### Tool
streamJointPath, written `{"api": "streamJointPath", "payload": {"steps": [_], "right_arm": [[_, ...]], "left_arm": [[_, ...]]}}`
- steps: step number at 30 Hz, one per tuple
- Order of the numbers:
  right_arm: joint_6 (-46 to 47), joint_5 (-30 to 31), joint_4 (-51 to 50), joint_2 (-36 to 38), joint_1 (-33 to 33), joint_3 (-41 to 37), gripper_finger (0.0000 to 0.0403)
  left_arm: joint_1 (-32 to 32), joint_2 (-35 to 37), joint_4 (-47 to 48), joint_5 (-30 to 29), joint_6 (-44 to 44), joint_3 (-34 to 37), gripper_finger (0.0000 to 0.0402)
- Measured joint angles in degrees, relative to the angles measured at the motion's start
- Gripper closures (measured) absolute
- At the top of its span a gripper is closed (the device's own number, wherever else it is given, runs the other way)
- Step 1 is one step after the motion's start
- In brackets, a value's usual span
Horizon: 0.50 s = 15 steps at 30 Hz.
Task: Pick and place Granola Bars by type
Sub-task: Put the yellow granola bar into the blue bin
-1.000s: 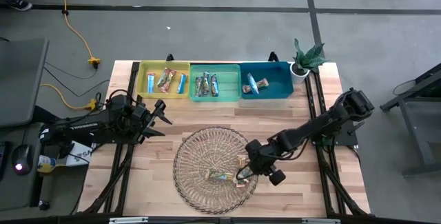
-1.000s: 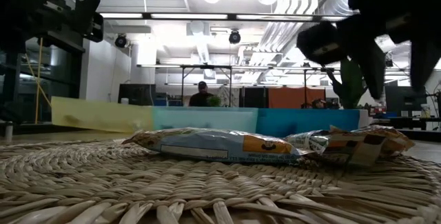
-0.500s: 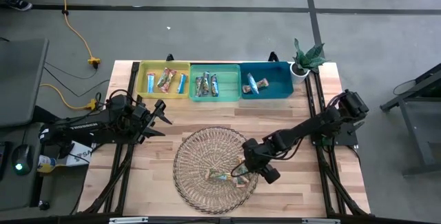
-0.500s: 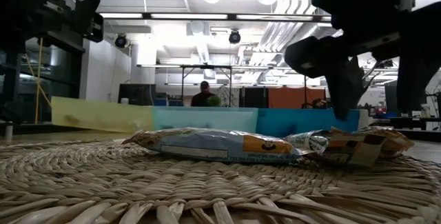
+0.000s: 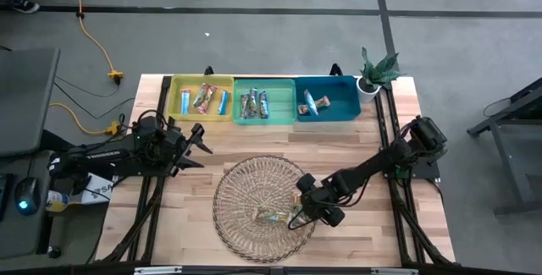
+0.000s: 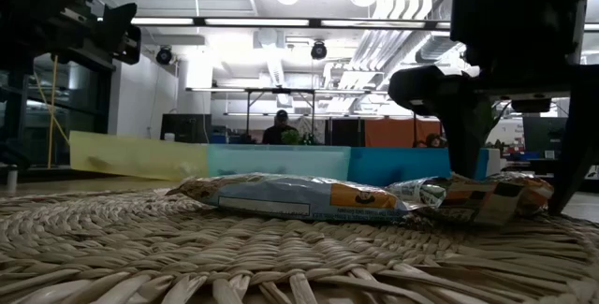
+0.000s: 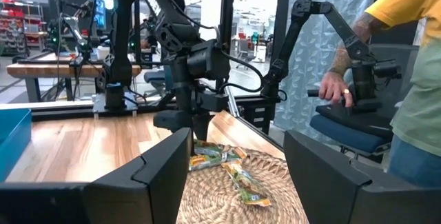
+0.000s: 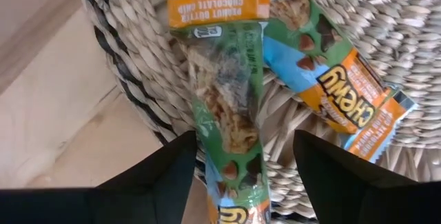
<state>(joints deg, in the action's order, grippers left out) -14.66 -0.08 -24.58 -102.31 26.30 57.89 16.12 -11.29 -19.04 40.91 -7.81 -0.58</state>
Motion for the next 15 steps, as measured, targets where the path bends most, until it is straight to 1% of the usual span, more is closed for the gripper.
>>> {"api": "streamJointPath", "payload": {"steps": [3,6,15], "right_arm": [[0.05,0.18,0.09,-0.08,0.07,0.00,0.0174],[0.89,0.27,0.05,-0.08,0.07,0.00,0.0186],[3.04,-1.25,0.03,-0.12,0.07,0.00,0.0249]], "left_arm": [[-0.01,0.00,0.31,-0.01,-0.01,0.00,0.0172],[0.00,0.01,0.47,-0.01,-0.01,0.00,0.0172],[-0.02,0.00,2.32,0.00,0.00,0.00,0.0172]]}}
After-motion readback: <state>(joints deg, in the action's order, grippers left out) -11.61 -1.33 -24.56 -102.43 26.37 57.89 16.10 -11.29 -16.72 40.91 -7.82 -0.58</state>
